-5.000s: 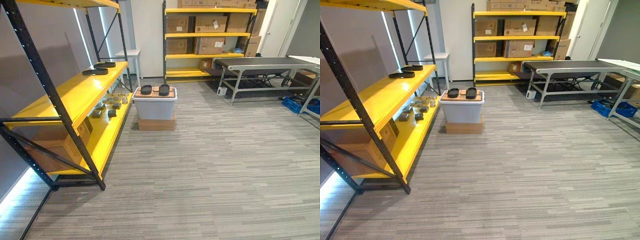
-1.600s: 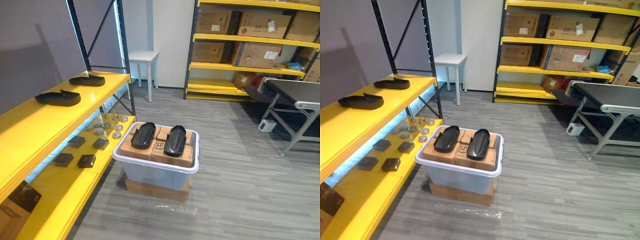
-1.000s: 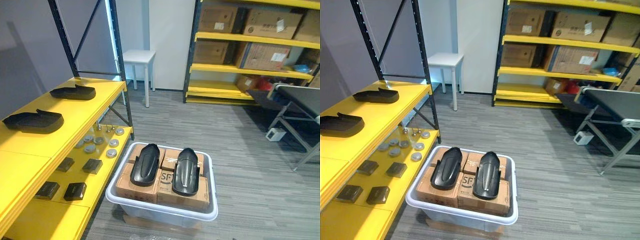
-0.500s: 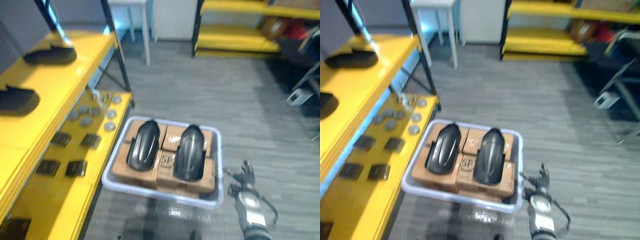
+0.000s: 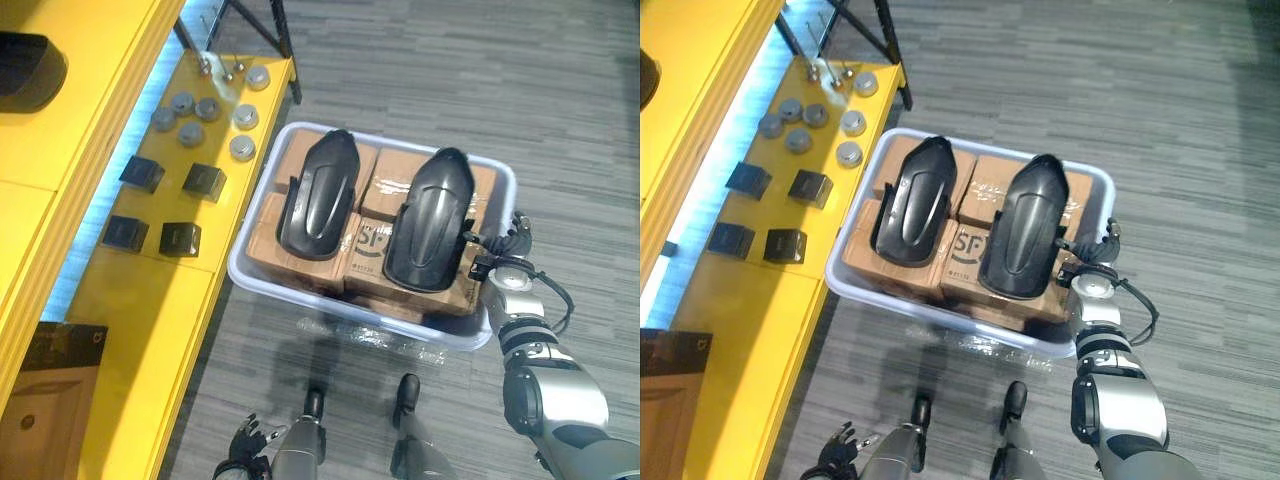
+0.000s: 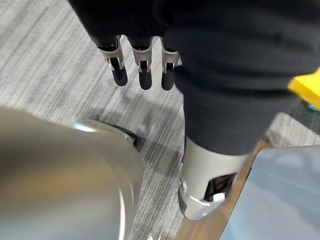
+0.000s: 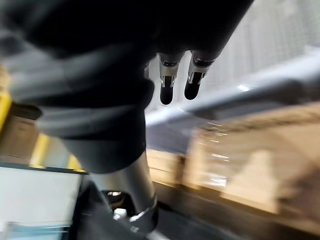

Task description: Walk over and take plastic housings, then place them on the shelf

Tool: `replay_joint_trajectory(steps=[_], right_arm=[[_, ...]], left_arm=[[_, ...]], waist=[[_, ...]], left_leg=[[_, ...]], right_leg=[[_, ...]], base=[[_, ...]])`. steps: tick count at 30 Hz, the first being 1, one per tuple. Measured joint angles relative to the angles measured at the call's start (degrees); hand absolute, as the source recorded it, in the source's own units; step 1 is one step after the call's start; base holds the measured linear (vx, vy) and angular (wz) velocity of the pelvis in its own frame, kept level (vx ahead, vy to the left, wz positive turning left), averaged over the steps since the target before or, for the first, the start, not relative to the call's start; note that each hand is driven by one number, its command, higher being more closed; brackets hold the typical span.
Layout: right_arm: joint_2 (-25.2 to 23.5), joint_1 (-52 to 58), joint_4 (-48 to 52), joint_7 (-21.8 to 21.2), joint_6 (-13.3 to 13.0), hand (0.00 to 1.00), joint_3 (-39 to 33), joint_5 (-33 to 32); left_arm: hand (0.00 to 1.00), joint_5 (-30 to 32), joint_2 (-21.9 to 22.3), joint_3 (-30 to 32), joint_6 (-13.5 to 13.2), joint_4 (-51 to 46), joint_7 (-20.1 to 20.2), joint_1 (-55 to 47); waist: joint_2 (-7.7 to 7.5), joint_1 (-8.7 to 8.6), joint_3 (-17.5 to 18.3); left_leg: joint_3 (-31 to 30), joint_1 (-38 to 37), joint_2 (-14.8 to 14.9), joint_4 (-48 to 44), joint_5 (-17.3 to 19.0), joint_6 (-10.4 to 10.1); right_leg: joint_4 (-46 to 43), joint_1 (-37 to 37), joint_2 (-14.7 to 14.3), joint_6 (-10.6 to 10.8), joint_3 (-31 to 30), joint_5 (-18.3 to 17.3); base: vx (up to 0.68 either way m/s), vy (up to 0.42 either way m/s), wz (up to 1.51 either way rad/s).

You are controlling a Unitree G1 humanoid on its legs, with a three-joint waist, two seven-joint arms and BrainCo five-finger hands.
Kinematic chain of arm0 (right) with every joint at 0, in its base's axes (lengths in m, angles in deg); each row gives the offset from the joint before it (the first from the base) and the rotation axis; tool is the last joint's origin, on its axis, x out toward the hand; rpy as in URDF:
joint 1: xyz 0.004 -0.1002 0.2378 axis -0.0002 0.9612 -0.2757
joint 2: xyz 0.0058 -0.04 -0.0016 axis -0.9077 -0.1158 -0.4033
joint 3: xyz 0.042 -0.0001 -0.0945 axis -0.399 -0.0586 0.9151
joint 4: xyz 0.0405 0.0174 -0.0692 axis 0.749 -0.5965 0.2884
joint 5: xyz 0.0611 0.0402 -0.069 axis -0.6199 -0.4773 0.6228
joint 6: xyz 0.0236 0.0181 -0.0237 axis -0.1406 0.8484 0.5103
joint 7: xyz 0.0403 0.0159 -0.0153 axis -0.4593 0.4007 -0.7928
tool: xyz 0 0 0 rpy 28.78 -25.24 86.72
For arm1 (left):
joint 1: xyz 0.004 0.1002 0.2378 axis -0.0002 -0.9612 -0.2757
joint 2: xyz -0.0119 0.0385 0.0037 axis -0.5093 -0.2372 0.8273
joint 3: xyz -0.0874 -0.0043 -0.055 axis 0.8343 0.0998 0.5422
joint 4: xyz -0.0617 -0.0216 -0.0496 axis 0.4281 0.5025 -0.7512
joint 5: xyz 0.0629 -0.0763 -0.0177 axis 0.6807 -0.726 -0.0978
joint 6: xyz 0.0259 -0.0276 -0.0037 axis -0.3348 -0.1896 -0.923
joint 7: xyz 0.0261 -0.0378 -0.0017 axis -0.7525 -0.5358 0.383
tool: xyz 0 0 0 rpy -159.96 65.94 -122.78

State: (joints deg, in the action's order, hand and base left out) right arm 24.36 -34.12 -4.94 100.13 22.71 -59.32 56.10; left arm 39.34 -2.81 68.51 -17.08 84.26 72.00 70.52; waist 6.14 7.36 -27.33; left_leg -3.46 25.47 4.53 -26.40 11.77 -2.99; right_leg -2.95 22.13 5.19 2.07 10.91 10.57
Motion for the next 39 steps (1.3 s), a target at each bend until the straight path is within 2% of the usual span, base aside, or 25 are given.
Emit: replay_joint_trajectory(steps=[3,6,11,17,19,22,23,26,31,35,37,39], right_arm=[[0.0,-1.4,-2.8,0.0,0.8,1.0,1.3,0.1],[2.0,-3.1,-5.2,-0.6,0.9,1.0,3.1,0.7],[4.6,-4.6,-8.5,-3.1,2.0,1.0,7.2,5.4],[4.7,-4.5,-7.4,-3.0,4.3,1.0,7.8,11.5],[4.6,-2.5,-0.8,-2.9,5.0,1.0,8.9,14.1],[4.6,4.6,15.6,-1.4,5.3,1.0,9.4,19.7],[4.6,8.7,21.6,-0.7,5.5,1.0,9.3,23.7],[3.9,15.2,30.4,0.8,6.2,1.0,8.6,32.1],[1.1,25.0,36.0,1.8,6.5,1.0,8.4,40.2],[-1.6,28.8,42.8,2.0,6.4,1.0,9.1,42.7],[-2.8,29.4,46.6,2.2,6.4,1.0,11.1,42.9],[-4.4,29.3,49.1,2.2,6.2,1.0,13.9,43.7]], left_arm=[[0.0,-0.9,-0.2,-1.0,-0.5,0.0,-0.5,0.1],[0.0,-1.5,-0.3,-1.1,-0.4,0.7,-0.5,0.8],[0.0,-2.0,-0.4,-1.7,-0.4,1.7,-0.4,1.5],[0.0,-2.0,-0.5,-3.3,-0.4,0.9,-0.7,1.5],[0.0,-2.0,-0.4,-2.9,-0.3,-5.1,-1.5,-0.7],[0.0,-2.2,1.3,1.3,-0.7,-23.7,-4.1,-7.0],[0.0,-2.4,2.1,1.9,-1.8,-31.6,-6.1,-10.0],[0.0,-1.9,2.9,3.6,-2.8,-46.0,-8.5,-14.5],[0.0,2.6,3.0,4.2,-2.7,-58.9,-10.7,-16.1],[0.0,4.6,2.3,-0.7,-2.8,-63.4,-10.4,-15.2],[0.0,0.6,1.0,-5.1,-2.7,-63.4,-8.7,-14.4],[0.0,-6.8,-1.0,-9.9,-2.5,-62.5,-6.1,-12.6]], waist=[[0.0,-0.03,0.0],[-0.04,-0.01,0.0],[-0.04,-0.07,0.0],[-0.08,-0.26,-0.1],[-0.11,-0.42,-0.1],[-0.14,-0.94,0.0],[-0.25,-1.03,0.7],[-0.49,-1.7,2.6],[-1.46,-2.89,8.1],[-1.7,-3.45,11.5],[-2.1,-3.42,13.6],[-2.99,-3.23,15.1]], left_leg=[[0.1,0.5,0.0,-0.1,0.0,0.0],[0.1,1.6,0.0,-0.3,0.0,0.0],[0.3,1.2,0.4,0.1,0.0,0.0],[0.5,-2.7,0.3,2.2,-0.2,0.1],[0.5,-4.5,0.3,3.4,-0.2,0.0],[0.2,-8.0,0.0,5.6,-1.2,-0.1],[-0.1,-9.5,0.0,6.8,-1.2,-0.1],[-0.6,-12.5,-0.3,9.1,-1.5,-0.1],[-2.5,-17.0,-0.6,13.2,-3.6,-0.1],[-4.0,-19.8,-0.6,16.4,-5.6,-0.4],[-4.4,-20.3,-0.5,17.8,-6.4,-0.5],[-4.4,-20.9,-0.5,19.1,-7.3,-0.9]], right_leg=[[0.0,0.4,0.0,0.0,0.0,0.0],[0.0,1.4,0.0,-0.1,-0.1,0.2],[0.1,1.4,-0.4,-0.2,-0.6,0.2],[1.6,-2.0,-0.5,-0.5,-0.7,0.4],[2.5,-3.6,-0.5,-0.5,-0.6,0.5],[4.2,-7.2,-0.4,-0.5,0.1,0.6],[5.0,-8.7,-0.4,-0.5,0.6,0.6],[6.5,-11.6,-0.3,-0.2,1.1,0.4],[7.7,-15.9,0.0,0.0,3.0,0.1],[7.7,-18.1,0.2,0.0,4.1,0.1],[7.7,-18.1,0.3,-0.1,4.2,0.0],[7.7,-18.1,0.3,-0.2,4.1,-0.1]], base=[[0.0,0.0,0.0],[0.0,0.0,0.0],[0.03,0.004,-0.05],[0.03,0.016,-0.01],[0.04,0.024,0.03],[0.06,0.019,0.11],[0.07,0.018,0.17],[0.08,0.021,0.11],[0.08,0.01,0.24],[0.03,-0.006,0.21],[-0.05,-0.024,0.1],[-0.09,-0.042,0.03]])
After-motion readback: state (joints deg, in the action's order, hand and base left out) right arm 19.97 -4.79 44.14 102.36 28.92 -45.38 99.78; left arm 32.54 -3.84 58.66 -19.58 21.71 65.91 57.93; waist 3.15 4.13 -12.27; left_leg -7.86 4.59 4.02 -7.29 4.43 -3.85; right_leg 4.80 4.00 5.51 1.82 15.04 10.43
